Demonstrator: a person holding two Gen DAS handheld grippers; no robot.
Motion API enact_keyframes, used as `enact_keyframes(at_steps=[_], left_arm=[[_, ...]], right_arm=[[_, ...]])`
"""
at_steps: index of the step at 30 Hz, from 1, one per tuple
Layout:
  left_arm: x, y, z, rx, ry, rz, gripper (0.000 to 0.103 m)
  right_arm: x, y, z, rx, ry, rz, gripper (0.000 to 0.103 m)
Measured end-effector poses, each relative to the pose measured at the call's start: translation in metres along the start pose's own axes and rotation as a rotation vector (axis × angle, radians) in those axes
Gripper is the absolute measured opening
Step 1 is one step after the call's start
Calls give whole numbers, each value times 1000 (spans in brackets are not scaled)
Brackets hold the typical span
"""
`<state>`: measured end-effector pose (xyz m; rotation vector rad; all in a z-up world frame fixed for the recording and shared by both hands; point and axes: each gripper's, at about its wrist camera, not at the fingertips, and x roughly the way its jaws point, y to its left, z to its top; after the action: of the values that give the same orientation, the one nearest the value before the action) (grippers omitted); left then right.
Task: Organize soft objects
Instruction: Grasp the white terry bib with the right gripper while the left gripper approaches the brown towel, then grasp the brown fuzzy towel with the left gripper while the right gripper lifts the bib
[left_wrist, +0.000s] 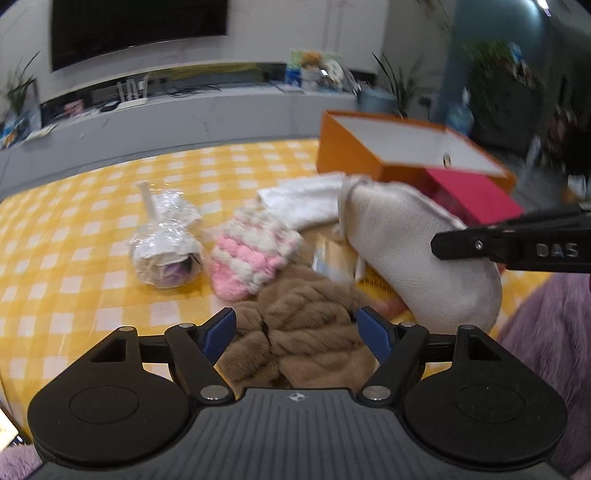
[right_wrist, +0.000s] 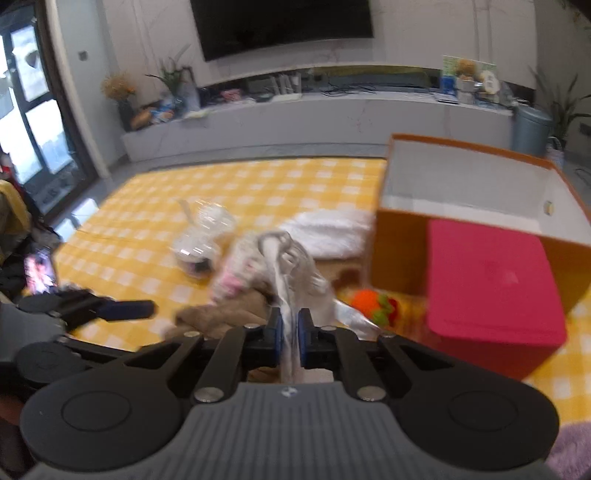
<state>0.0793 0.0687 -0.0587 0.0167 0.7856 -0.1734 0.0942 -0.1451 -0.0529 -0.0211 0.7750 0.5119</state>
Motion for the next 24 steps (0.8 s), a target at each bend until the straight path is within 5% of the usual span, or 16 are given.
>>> enact_keyframes(at_steps=[8,12,16,18,20,22,24], left_arm=[[24,-42,-6,256,66,68,88],[43,-53,-8,332,114,100,88],[53,-64,-14,396,136,135,88],[58,-67,-16,424,133,158,89],[62,-70,-17,440,135,180,89],[66,-72,-18,455,142,201,89],[69,-75,-19,478,151,219,88]], right_arm=[[21,-16,-24,36,24,-15,22],[30,-8,-25,-60,35,-37,55],[43,-9,-25,-88,57,-27,66],[51,-11,-26,-81,71,-13,64],[55,-12,-28,-79,71,-5,50],[57,-11,-29,-81,86,14,23],[58,-11,-30,-72,98,38,8]])
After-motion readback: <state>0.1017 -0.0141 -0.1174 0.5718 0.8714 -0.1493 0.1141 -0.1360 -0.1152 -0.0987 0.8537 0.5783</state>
